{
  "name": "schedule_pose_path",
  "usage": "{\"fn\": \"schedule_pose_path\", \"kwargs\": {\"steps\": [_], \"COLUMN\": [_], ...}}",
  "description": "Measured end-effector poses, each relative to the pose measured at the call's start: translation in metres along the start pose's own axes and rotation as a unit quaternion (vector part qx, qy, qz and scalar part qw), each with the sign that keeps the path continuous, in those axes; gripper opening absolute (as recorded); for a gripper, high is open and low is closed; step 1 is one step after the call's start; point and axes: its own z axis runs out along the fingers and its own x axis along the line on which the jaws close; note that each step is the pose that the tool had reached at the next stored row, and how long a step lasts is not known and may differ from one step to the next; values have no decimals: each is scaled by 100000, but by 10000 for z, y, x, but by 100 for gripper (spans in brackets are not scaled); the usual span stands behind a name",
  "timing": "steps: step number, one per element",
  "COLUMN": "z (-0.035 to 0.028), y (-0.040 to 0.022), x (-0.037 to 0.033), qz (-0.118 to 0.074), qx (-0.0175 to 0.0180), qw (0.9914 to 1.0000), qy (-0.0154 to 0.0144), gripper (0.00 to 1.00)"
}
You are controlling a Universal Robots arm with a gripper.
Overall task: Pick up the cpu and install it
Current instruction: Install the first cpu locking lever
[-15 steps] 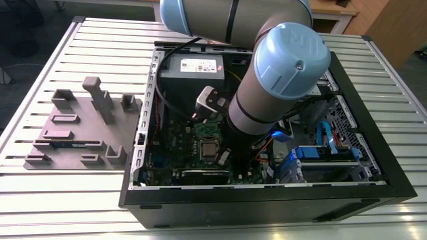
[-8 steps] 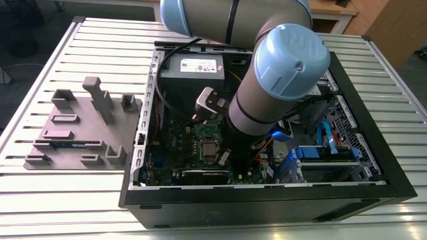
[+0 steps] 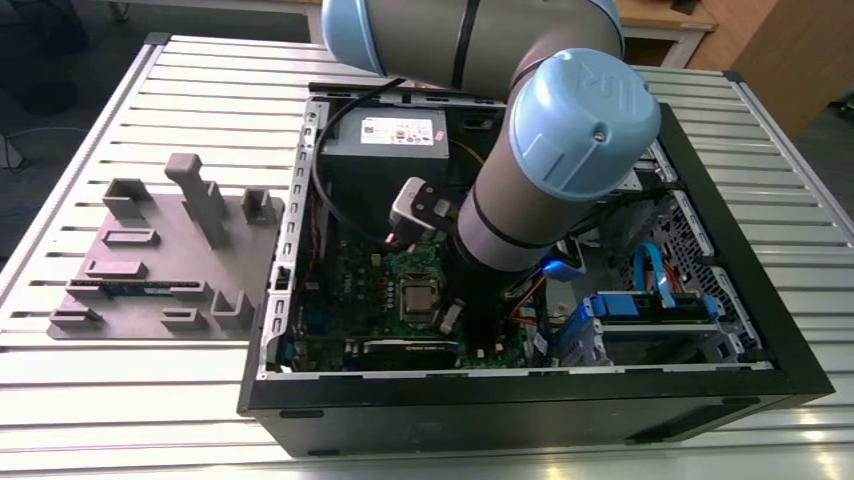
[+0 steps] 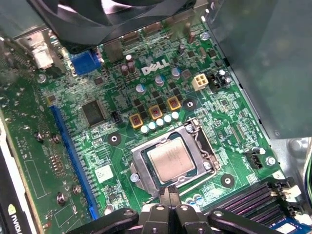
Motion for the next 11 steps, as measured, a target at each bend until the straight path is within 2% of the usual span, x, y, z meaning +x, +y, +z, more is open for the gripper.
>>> {"fn": "schedule_pose_path", "kwargs": {"steps": [11], "z": [12], "y": [-23], "x": [-9], "qz": [-220], "qx": [-9], "qw": [100000], "qy": [41], "gripper": [11]}}
